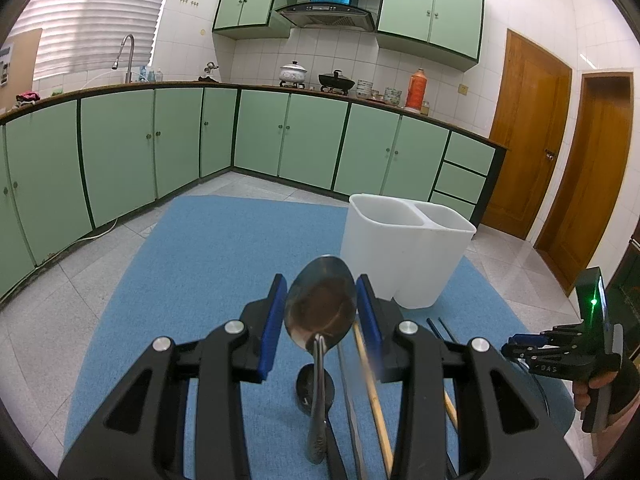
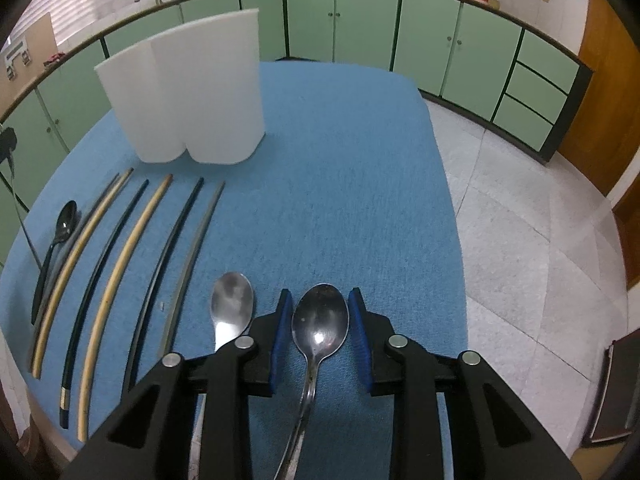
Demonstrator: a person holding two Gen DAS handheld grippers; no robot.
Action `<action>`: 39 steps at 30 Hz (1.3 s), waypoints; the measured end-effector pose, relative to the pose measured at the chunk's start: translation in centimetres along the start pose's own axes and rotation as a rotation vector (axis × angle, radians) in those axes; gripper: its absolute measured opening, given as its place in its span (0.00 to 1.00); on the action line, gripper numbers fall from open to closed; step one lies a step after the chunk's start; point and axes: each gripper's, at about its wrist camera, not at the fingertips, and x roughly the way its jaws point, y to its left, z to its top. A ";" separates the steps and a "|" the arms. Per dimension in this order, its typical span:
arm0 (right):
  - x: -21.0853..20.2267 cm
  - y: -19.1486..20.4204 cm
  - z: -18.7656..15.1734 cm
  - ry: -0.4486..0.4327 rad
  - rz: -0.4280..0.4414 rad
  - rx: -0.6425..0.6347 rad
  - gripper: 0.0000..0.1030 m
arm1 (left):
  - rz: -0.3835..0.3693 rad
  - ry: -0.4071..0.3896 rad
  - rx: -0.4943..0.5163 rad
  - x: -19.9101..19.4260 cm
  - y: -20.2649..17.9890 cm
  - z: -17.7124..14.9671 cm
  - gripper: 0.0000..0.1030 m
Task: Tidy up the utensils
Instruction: 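Carry both spoons over the white holder and drop them in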
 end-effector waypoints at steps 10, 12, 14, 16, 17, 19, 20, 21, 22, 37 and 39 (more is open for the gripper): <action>-5.7 -0.6 1.2 -0.238 0.053 0.018 0.27 | -0.026 -0.027 -0.002 -0.7 -0.5 0.2 0.33; -6.3 -0.6 1.6 -0.269 0.061 0.025 0.27 | -0.030 -0.036 -0.002 -0.8 -0.7 0.4 0.33; -6.7 -0.7 2.0 -0.295 0.060 0.030 0.27 | -0.034 -0.044 0.000 -0.9 -0.9 0.6 0.33; -6.9 -0.7 2.2 -0.322 0.063 0.035 0.27 | -0.038 -0.053 0.000 -1.2 -0.8 0.7 0.33; -7.2 -0.7 2.3 -0.336 0.068 0.039 0.27 | -0.038 -0.057 0.001 -1.3 -0.9 0.7 0.33; -7.5 -0.8 2.4 -0.357 0.070 0.043 0.27 | -0.038 -0.065 0.003 -1.4 -1.0 0.8 0.33; -7.7 -0.7 2.6 -0.373 0.066 0.040 0.27 | -0.040 -0.070 0.002 -1.4 -1.1 0.9 0.33; -8.0 -0.8 2.8 -0.383 0.064 0.038 0.27 | -0.041 -0.072 0.002 -1.5 -1.1 1.0 0.33; -8.1 -0.7 2.9 -0.394 0.064 0.036 0.27 | -0.043 -0.076 0.001 -1.6 -1.1 1.1 0.33; -12.0 1.5 10.1 -0.613 0.092 0.013 0.27 | -0.084 -0.265 0.034 -1.9 -3.7 6.9 0.33; -12.4 1.8 11.5 -0.644 0.094 0.009 0.27 | -0.088 -0.302 0.050 -1.5 -4.6 8.2 0.33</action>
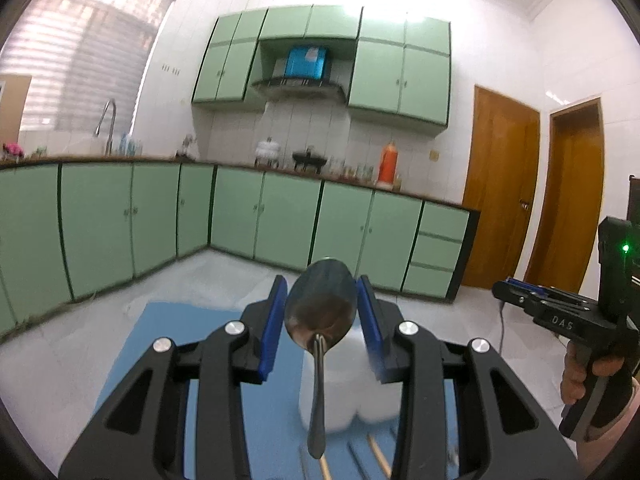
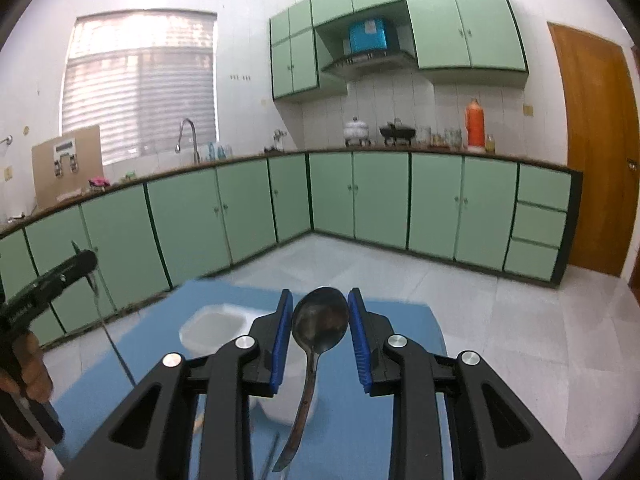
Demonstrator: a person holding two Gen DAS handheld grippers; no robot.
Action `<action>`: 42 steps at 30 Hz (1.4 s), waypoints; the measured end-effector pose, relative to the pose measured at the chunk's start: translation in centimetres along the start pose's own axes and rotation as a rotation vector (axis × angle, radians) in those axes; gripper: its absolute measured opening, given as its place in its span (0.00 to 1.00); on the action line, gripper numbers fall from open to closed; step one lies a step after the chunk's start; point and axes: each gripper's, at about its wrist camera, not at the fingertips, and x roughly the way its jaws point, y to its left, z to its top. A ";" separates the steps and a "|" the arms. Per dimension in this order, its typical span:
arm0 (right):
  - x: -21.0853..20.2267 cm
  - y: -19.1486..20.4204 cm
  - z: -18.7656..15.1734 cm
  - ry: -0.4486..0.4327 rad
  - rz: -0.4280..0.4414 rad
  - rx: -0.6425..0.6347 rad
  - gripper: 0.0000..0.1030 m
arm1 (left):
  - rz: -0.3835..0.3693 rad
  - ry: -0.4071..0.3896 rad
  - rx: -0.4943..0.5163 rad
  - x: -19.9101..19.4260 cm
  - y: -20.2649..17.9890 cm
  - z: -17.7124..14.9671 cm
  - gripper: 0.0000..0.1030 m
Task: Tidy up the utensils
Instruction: 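Carry both spoons over the white holder and drop them in, then move both tools back to the utensil row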
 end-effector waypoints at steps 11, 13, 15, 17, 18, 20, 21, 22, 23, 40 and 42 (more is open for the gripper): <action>7.1 1.6 3.9 -0.113 -0.034 -0.006 0.27 | -0.019 -0.115 0.062 8.2 -2.6 2.3 0.33; 8.5 1.4 3.4 -0.101 -0.034 -0.003 0.27 | -0.026 -0.099 0.058 9.4 -2.3 1.6 0.33; 9.6 1.4 2.2 -0.090 -0.022 -0.004 0.27 | -0.029 -0.077 0.060 10.4 -2.0 0.9 0.33; 10.2 1.5 1.2 -0.074 -0.019 -0.015 0.27 | -0.034 -0.054 0.061 11.2 -1.7 0.0 0.33; 10.5 1.5 0.7 -0.065 -0.024 -0.022 0.27 | -0.037 -0.040 0.058 11.6 -1.5 -0.6 0.33; 11.1 1.7 -0.5 -0.046 -0.024 -0.030 0.27 | -0.038 -0.020 0.058 12.0 -1.1 -1.5 0.33; 11.3 1.7 -1.0 -0.039 -0.021 -0.033 0.27 | -0.038 -0.010 0.063 12.2 -0.9 -2.1 0.33; 11.5 1.8 -1.4 -0.032 -0.017 -0.037 0.27 | -0.037 -0.002 0.067 12.2 -0.7 -2.6 0.33; 11.7 1.9 -2.0 -0.022 -0.012 -0.040 0.27 | -0.034 0.006 0.070 12.4 -0.5 -3.0 0.33; 9.2 1.3 -3.6 -0.007 0.023 0.012 0.49 | -0.018 0.035 0.039 9.7 1.1 -3.1 0.67; 7.8 1.1 -3.5 -0.023 0.012 0.020 0.56 | -0.013 0.034 0.038 8.4 1.3 -2.8 0.73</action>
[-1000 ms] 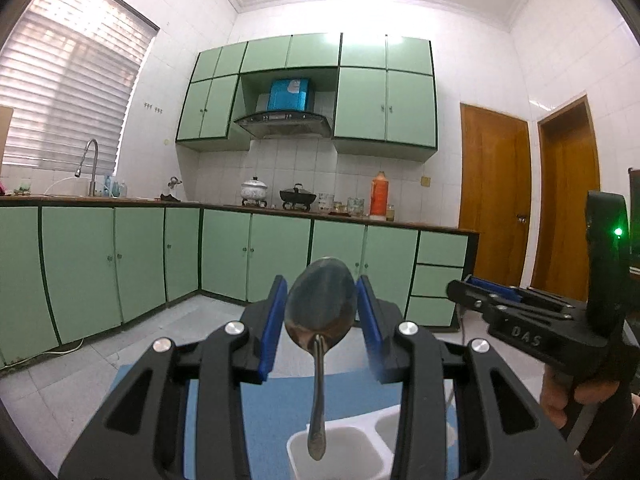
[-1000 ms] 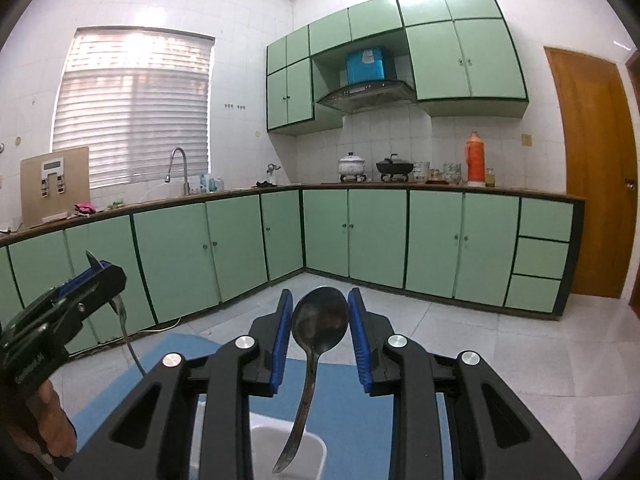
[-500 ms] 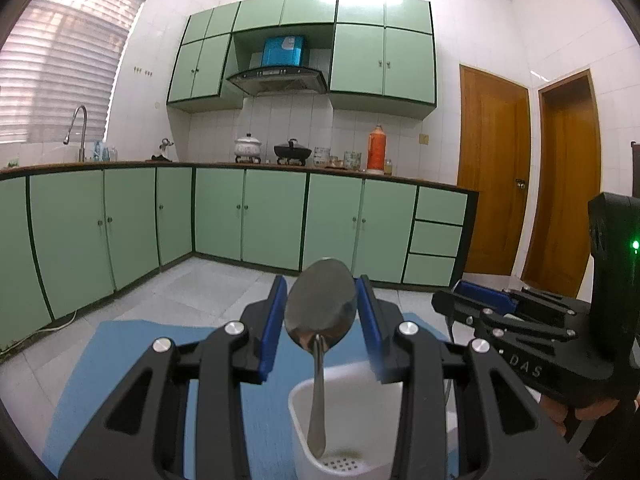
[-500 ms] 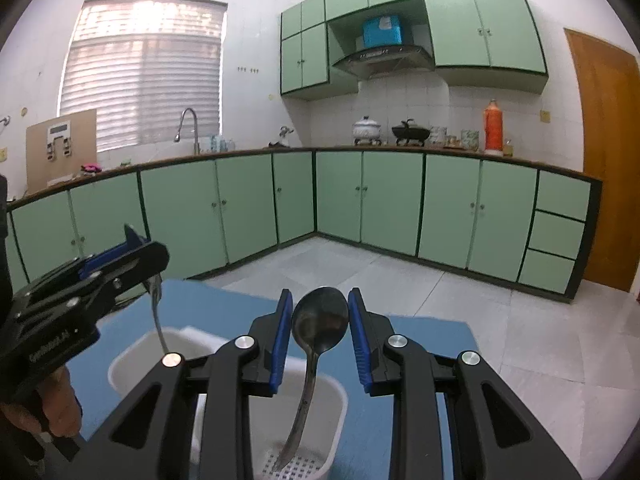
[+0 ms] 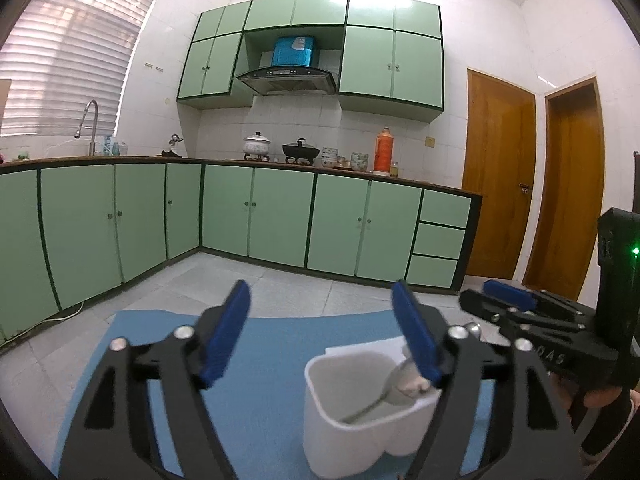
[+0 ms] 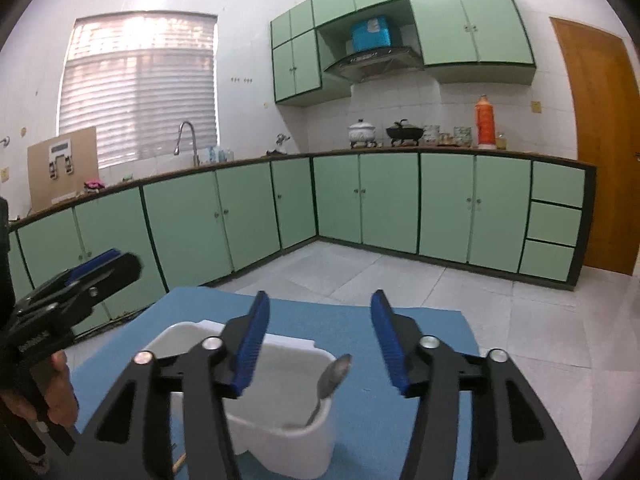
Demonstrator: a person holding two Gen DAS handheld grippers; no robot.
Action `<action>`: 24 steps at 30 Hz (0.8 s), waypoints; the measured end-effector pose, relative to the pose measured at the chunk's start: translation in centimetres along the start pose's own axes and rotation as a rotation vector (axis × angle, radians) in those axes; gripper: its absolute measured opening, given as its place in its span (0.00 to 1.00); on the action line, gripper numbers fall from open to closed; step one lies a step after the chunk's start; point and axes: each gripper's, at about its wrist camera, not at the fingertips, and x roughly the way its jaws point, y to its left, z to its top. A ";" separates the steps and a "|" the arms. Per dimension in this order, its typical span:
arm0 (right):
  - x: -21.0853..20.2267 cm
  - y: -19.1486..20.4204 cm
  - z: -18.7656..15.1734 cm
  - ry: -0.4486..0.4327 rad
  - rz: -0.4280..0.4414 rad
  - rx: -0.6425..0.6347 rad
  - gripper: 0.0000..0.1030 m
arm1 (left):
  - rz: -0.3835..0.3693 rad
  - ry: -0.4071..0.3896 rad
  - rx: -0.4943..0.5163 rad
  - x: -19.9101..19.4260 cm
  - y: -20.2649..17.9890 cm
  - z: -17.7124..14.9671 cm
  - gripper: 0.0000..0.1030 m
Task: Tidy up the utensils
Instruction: 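Move both tools back to the utensil row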
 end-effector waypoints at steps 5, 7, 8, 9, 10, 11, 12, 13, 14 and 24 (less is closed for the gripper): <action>-3.4 -0.5 -0.6 -0.011 -0.027 0.025 0.81 | 0.016 0.025 -0.005 -3.3 0.2 -0.2 0.88; -4.7 -0.6 -1.2 0.000 -0.036 0.031 0.84 | 0.030 0.059 0.001 -4.6 0.3 -0.7 0.88; -5.1 -0.5 -1.5 0.008 -0.039 0.031 0.86 | 0.033 0.074 0.000 -4.9 0.3 -1.0 0.89; -5.7 -0.5 -1.9 0.019 -0.048 0.029 0.87 | 0.043 0.104 -0.005 -5.4 0.4 -1.4 0.90; -6.3 -0.5 -2.4 0.031 -0.061 0.028 0.88 | 0.049 0.132 -0.014 -5.8 0.6 -1.9 0.90; -6.7 -0.6 -2.7 0.041 -0.072 0.028 0.89 | 0.057 0.163 -0.026 -6.1 0.7 -2.4 0.90; -7.1 -0.7 -3.2 0.057 -0.086 0.031 0.90 | 0.070 0.214 -0.044 -6.3 1.0 -3.1 0.90; -7.4 -0.7 -3.8 0.081 -0.101 0.038 0.90 | 0.078 0.252 -0.063 -6.4 1.3 -3.7 0.90; -7.5 -0.8 -4.2 0.100 -0.110 0.045 0.90 | 0.089 0.295 -0.087 -6.5 1.7 -4.4 0.90; -9.2 -0.9 -9.8 0.279 -0.149 0.098 0.90 | 0.202 0.511 -0.134 -6.0 3.5 -9.3 0.84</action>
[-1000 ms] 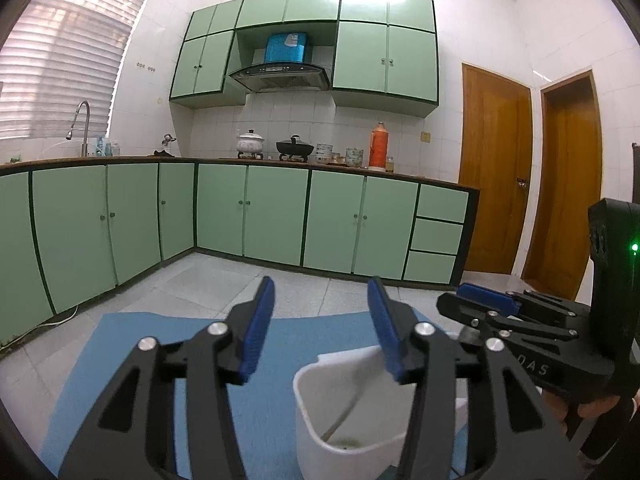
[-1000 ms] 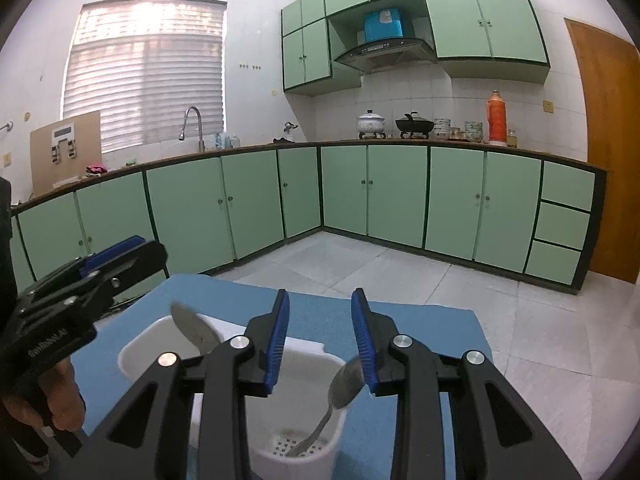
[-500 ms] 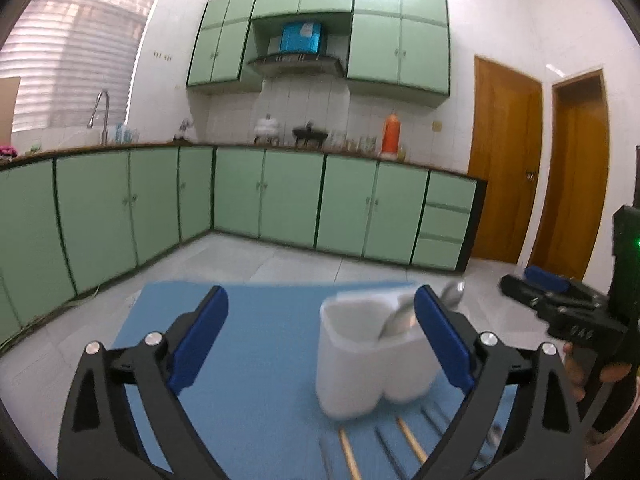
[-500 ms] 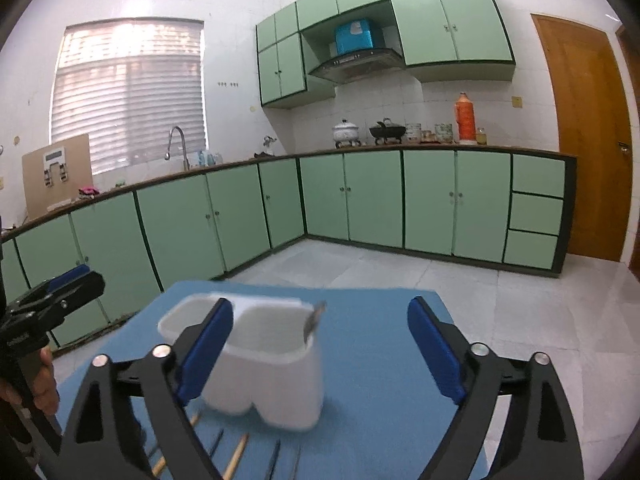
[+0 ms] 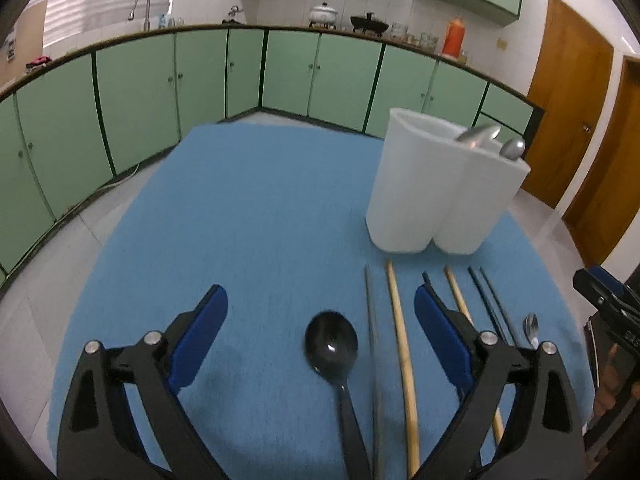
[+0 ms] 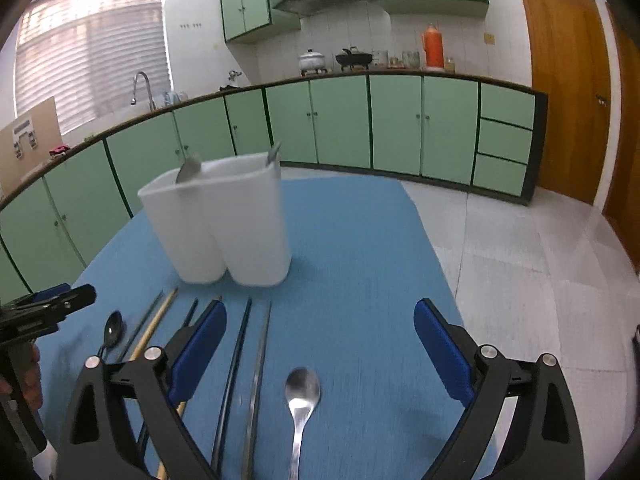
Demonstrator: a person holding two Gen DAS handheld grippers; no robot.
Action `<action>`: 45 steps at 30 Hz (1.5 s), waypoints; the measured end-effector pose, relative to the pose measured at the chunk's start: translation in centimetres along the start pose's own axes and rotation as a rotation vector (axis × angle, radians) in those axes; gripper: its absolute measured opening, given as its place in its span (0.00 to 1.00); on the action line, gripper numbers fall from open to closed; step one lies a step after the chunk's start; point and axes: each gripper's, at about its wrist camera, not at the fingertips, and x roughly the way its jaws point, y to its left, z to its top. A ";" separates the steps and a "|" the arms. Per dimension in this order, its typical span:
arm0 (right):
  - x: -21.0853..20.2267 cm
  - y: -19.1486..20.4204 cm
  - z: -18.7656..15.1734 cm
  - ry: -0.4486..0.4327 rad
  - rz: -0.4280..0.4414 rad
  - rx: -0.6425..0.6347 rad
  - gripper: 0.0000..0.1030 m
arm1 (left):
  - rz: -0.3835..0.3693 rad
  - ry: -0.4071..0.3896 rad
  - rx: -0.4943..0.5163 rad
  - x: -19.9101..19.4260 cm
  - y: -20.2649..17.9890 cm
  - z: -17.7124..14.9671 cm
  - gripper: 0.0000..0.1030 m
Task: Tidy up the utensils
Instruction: 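Move both tools back to the utensil row, then grasp the black plastic spoon with the left tool while the right grasps the flower-handled spoon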
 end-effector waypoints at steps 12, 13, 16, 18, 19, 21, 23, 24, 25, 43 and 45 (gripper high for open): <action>0.3 0.4 -1.6 0.031 0.004 -0.012 0.90 | -0.002 0.119 -0.033 3.3 1.2 -1.9 0.61; 0.4 0.4 -1.6 0.033 0.005 -0.013 0.90 | -0.013 0.130 -0.043 3.5 1.5 -1.9 0.58; 0.7 0.5 -1.6 0.041 0.002 -0.021 0.90 | -0.031 0.142 -0.055 4.2 1.6 -2.1 0.54; 1.0 0.5 -1.5 0.048 -0.002 -0.022 0.90 | -0.036 0.136 -0.051 4.3 1.6 -2.2 0.51; 1.2 0.4 -1.5 0.052 -0.003 -0.021 0.90 | -0.043 0.135 -0.055 4.3 1.7 -2.1 0.48; 1.3 0.3 -1.6 0.056 -0.004 -0.025 0.90 | -0.047 0.134 -0.058 4.5 1.4 -2.1 0.45; 1.4 0.4 -1.7 0.063 -0.007 -0.033 0.90 | -0.050 0.132 -0.054 4.6 1.3 -2.0 0.43; 1.4 0.4 -1.8 0.065 -0.009 -0.036 0.90 | -0.052 0.131 -0.052 4.7 1.1 -1.9 0.42; 1.4 0.4 -1.8 0.071 -0.011 -0.041 0.90 | -0.056 0.130 -0.050 4.6 1.0 -2.0 0.38; 2.6 0.6 -2.5 0.215 0.019 -0.074 0.63 | -0.111 0.099 -0.009 3.4 0.4 -2.5 0.31; 2.9 0.7 -2.6 0.232 0.020 -0.073 0.59 | -0.112 0.094 -0.010 3.2 0.5 -2.6 0.31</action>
